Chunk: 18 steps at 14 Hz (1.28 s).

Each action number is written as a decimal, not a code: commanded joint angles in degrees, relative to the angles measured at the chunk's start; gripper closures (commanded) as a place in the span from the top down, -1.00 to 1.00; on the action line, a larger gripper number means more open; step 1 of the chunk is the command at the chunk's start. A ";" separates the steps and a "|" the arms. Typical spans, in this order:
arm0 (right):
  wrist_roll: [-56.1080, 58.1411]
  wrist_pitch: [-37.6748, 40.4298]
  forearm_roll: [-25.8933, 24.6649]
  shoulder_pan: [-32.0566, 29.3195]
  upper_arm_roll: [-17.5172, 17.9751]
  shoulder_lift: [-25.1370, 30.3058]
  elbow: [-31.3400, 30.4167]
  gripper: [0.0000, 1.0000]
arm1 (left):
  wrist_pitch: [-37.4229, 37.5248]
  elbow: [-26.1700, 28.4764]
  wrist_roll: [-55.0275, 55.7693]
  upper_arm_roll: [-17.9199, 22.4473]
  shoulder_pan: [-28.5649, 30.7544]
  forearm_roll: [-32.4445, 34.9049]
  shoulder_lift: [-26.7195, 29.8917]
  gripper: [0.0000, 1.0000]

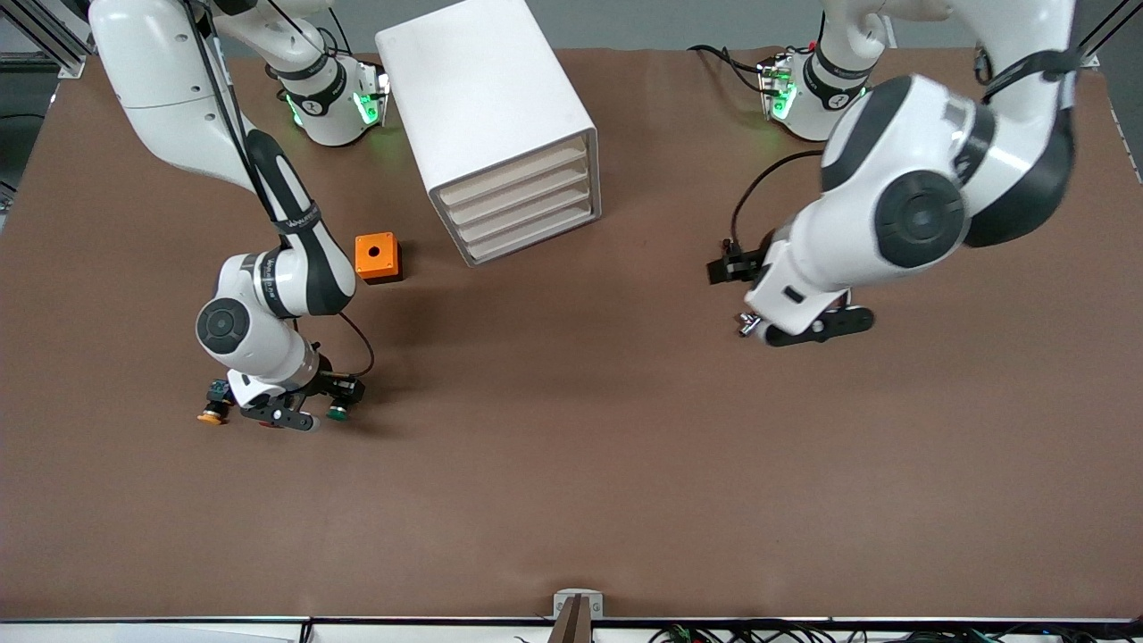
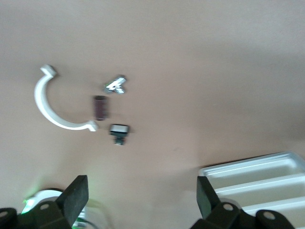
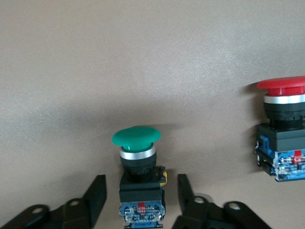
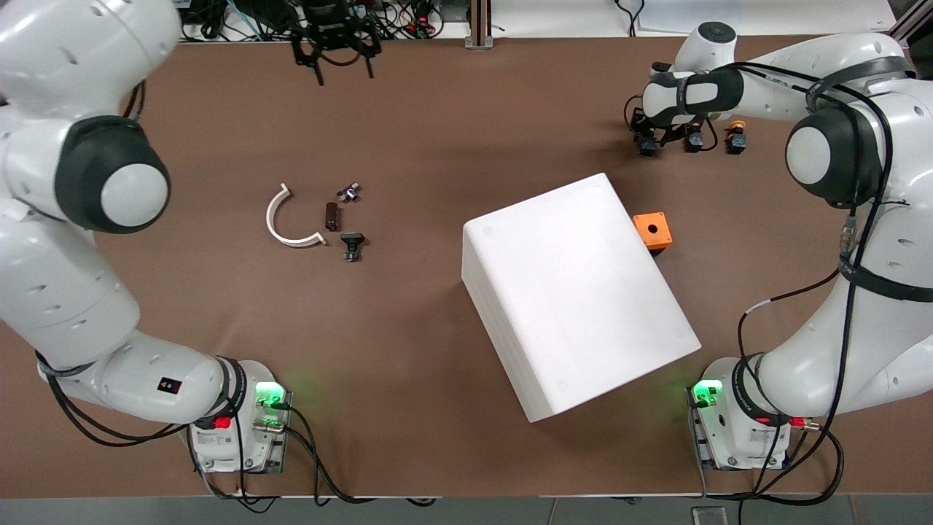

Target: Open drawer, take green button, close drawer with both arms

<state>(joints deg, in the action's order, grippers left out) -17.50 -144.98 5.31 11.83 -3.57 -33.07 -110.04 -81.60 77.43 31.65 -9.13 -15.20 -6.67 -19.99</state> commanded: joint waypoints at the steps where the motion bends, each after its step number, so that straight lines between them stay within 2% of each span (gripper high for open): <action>1: -0.69 -0.66 0.49 0.30 -0.04 1.34 -1.50 1.00 | -1.02 11.40 -7.10 -0.62 3.14 2.98 8.98 0.99; 4: -0.69 -0.31 0.49 0.39 -0.04 1.34 -1.50 1.00 | -2.51 18.70 -17.90 0.16 7.45 3.25 16.53 0.99; 6: -1.83 0.74 0.49 1.17 0.05 2.04 -1.41 1.00 | -4.26 23.45 -23.54 3.75 8.78 3.25 21.63 0.99; 10: -1.75 9.34 0.49 1.62 0.05 6.95 -0.45 1.00 | -8.91 30.58 -33.21 14.12 8.78 3.25 30.43 0.99; 12: -1.22 15.22 0.41 1.45 -0.04 9.68 0.70 1.00 | -10.76 29.72 -34.28 17.21 9.04 3.25 31.15 0.99; 15: -0.86 22.79 -0.21 1.01 -0.30 13.98 1.75 1.00 | -13.67 24.64 -34.20 16.96 11.68 5.79 30.01 0.99; 18: 0.44 30.17 -1.00 0.48 -0.48 15.23 5.78 1.00 | -13.67 16.99 -34.20 16.96 12.47 5.88 25.71 0.99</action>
<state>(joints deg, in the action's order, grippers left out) -18.31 -118.99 5.15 13.14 -4.25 -18.77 -106.54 -95.66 100.39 -2.34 8.65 -3.68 -1.96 9.51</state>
